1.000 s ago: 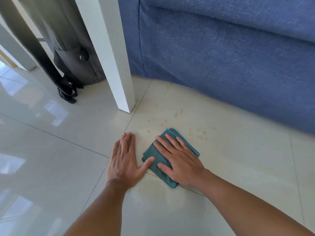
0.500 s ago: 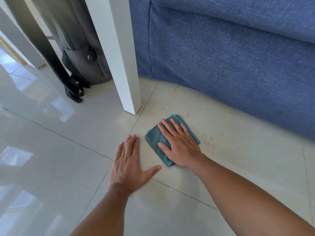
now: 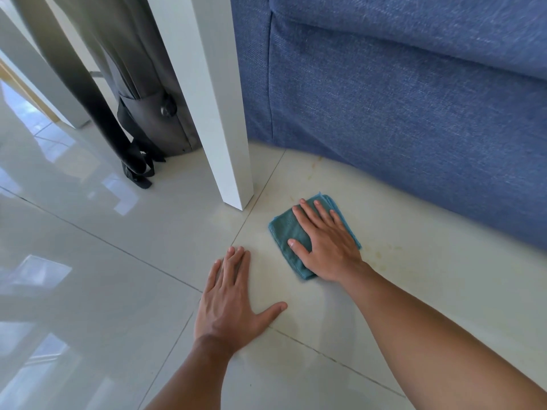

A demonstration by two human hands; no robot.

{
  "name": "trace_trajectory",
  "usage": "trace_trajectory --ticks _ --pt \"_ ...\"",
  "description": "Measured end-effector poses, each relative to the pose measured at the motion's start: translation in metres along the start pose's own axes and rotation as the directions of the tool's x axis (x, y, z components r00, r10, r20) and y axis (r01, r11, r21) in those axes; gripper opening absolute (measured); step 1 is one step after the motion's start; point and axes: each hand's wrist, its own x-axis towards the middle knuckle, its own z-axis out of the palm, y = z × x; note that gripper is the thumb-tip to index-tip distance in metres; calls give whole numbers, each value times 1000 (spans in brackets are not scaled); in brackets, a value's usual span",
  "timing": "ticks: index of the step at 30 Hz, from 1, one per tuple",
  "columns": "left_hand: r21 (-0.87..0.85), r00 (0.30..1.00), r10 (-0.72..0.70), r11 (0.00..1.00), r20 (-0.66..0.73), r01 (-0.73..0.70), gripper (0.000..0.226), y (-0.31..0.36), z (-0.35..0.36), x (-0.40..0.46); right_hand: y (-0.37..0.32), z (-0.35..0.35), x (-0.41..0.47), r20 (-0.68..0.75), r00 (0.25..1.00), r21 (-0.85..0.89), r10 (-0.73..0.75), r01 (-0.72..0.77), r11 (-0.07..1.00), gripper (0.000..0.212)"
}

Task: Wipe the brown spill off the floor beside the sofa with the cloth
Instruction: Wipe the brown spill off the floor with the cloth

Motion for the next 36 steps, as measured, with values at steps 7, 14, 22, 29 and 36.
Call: trace_trajectory --ticks 7,14,22,29,36 --pt "15 1000 1 1000 -3 -1 119 0 1 0 -39 -7 3 -34 931 141 365 -357 924 80" --pt "29 1000 -4 1000 -2 4 118 1 0 -1 -25 -1 18 14 912 102 411 -410 906 80" --pt "13 999 -9 1000 32 9 117 -1 2 1 8 -11 55 -33 935 57 354 -352 934 83" --pt "13 999 5 1000 43 -6 116 -3 3 4 31 -28 96 -36 947 69 318 -315 947 82" --pt "21 999 -1 1000 42 0 118 -4 4 5 40 -34 125 -78 965 85 250 -243 966 81"
